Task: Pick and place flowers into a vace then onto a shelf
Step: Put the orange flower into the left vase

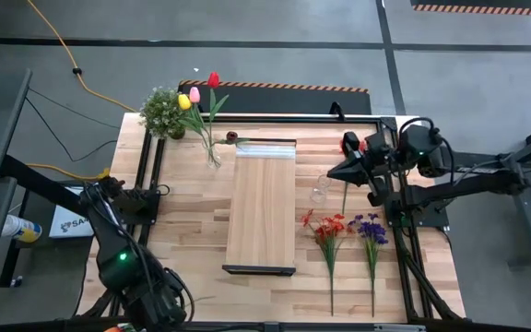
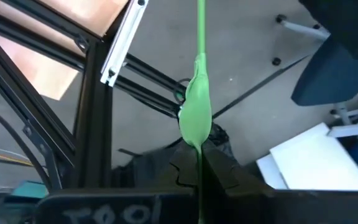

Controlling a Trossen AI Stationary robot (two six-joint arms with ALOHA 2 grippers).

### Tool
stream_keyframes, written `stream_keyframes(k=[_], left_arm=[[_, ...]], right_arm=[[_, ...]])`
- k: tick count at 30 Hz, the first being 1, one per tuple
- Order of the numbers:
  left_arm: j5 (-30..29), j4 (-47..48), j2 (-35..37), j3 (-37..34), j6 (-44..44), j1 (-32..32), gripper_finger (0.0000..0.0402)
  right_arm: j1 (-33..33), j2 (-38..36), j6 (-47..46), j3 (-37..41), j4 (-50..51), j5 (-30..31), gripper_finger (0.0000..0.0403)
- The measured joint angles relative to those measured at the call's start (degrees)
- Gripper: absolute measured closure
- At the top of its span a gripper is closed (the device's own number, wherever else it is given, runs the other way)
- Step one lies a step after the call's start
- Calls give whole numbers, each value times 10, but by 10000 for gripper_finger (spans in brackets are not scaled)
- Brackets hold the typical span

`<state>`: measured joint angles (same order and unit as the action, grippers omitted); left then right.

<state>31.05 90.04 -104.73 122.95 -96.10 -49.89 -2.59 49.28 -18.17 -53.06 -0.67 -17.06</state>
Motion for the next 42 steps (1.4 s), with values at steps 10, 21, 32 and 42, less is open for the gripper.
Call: stream_keyframes(k=[10,21,32,42], left_arm=[[10,0,0,22,-63,0,371],[3,0,0,28,-90,0,371],[-61,0,0,28,-87,0,371],[-20,-67,3,28,-88,0,371]], right_arm=[[22,46,-13,0,-8,0,402],[68,88,-11,0,-49,-1,402],[102,96,-10,0,-48,-1,402],[114,95,-9,0,-48,0,402]])
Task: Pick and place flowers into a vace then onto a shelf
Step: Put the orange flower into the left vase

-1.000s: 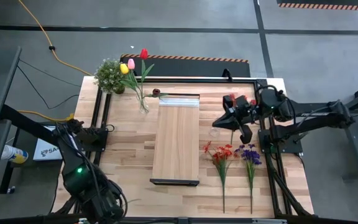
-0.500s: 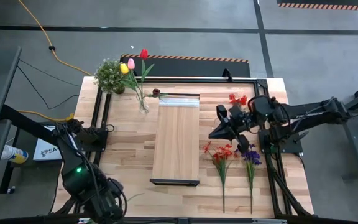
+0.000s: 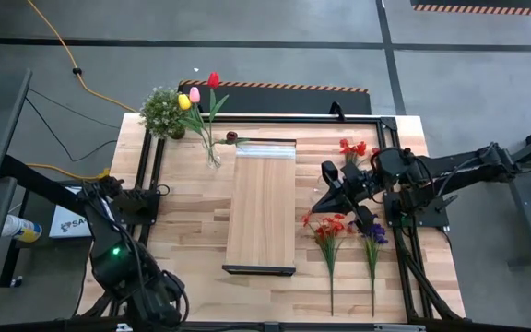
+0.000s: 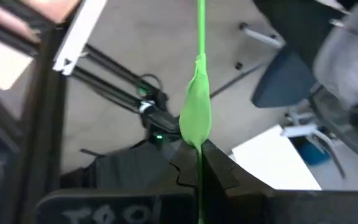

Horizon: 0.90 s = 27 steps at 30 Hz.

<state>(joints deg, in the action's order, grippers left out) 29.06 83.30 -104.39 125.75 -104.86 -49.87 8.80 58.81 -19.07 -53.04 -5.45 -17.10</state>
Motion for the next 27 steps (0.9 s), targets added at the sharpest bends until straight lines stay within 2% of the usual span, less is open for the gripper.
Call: stream_keyframes(k=[11,21,27], left_arm=[[-88,-115,1,0,24,23,371],[-201,-138,1,0,107,64,371],[-237,-138,1,0,157,98,371]], right_arm=[[0,0,0,0,0,2,402],[0,0,0,0,0,2,402],[0,0,0,0,0,2,402]])
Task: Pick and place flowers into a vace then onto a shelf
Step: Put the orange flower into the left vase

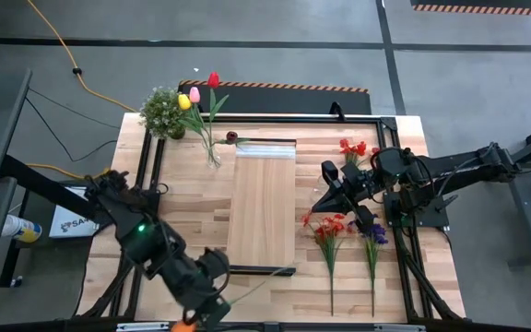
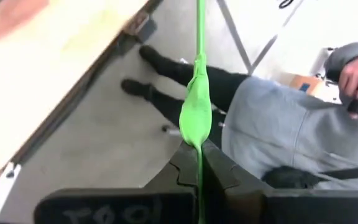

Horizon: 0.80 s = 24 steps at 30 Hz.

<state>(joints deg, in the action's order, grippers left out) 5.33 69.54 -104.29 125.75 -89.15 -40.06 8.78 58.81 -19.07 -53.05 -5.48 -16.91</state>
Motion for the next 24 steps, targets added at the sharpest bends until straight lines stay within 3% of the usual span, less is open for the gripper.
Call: stream_keyframes(k=[15,24], left_arm=[[63,89,6,0,20,98,371],[58,119,65,0,-23,154,371]], right_arm=[[0,0,0,0,-8,0,402],[0,0,3,0,-1,-4,402]])
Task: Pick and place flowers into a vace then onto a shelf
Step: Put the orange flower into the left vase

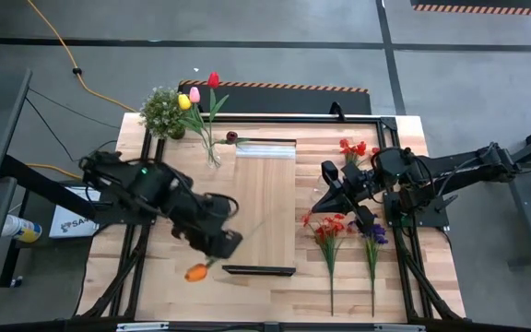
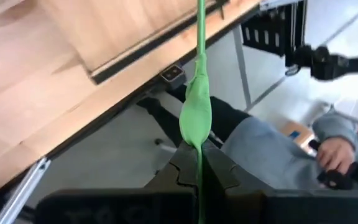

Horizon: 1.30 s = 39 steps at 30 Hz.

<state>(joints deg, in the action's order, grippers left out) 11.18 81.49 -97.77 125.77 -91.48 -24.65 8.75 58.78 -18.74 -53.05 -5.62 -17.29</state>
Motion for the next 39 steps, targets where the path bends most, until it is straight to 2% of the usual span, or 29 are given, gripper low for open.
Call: stream_keyframes(k=[10,18,28,31,39], left_arm=[[30,86,60,0,-81,56,371],[60,85,82,0,-121,104,371],[63,85,91,0,-141,152,371],[61,85,95,0,-159,157,371],[30,85,126,-2,-232,157,371]], right_arm=[[0,0,32,0,7,0,402],[0,0,38,0,23,0,402],[0,0,48,0,66,-1,402],[0,0,47,0,81,-25,402],[0,0,37,0,93,-134,402]])
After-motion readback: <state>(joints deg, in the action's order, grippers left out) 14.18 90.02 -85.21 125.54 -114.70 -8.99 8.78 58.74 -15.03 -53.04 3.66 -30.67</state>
